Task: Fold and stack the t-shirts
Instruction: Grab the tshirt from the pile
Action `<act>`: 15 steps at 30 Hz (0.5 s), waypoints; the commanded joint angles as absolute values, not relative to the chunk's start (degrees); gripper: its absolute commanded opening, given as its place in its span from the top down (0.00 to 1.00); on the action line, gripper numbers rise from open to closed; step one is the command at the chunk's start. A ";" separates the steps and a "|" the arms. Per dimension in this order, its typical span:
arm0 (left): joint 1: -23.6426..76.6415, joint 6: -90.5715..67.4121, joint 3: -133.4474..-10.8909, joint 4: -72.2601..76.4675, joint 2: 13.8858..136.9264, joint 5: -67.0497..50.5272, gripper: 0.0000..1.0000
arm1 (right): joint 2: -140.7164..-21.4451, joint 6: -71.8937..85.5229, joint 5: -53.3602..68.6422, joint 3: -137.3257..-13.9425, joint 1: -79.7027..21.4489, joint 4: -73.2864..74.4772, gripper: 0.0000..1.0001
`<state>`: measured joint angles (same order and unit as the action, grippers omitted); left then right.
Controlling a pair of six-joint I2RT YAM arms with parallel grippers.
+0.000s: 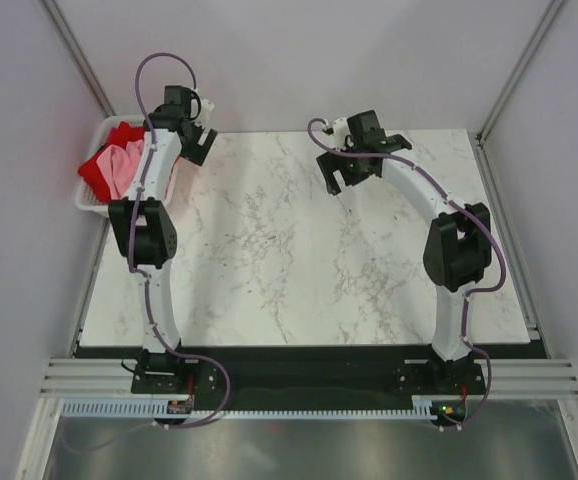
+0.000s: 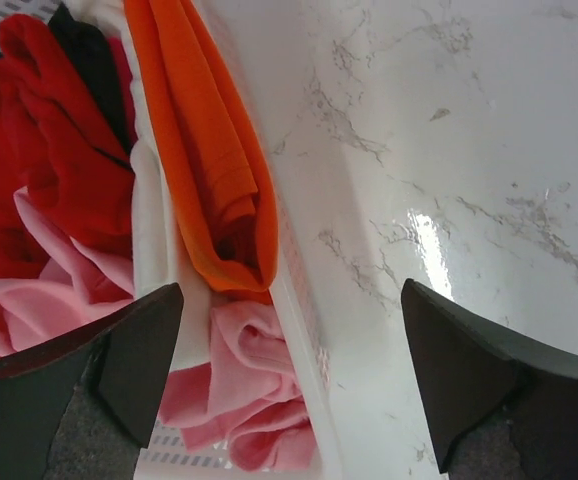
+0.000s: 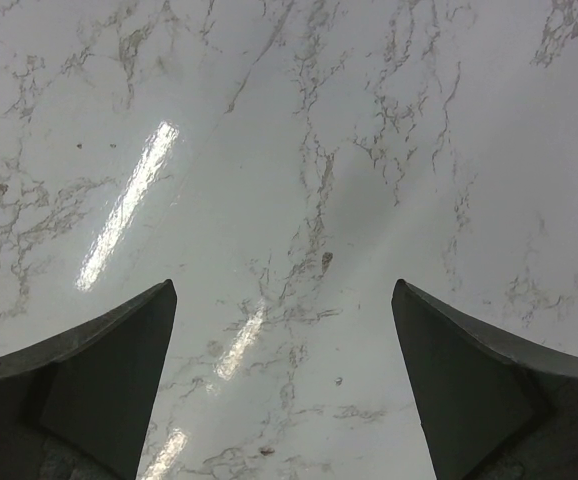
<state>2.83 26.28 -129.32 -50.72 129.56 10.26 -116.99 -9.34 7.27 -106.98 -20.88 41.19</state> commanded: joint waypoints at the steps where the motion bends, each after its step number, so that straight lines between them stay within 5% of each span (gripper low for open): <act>1: 2.64 27.86 -132.54 -47.55 130.78 12.21 0.00 | -117.68 -10.46 8.35 -108.28 -21.09 41.22 0.02; 4: 2.37 28.04 -133.41 -47.02 131.75 12.22 0.02 | -117.77 -10.98 7.47 -108.63 -21.53 41.31 0.02; 15: 1.76 29.53 -137.11 -44.12 134.82 14.06 0.48 | -118.74 -10.99 6.68 -107.93 -21.97 41.40 0.02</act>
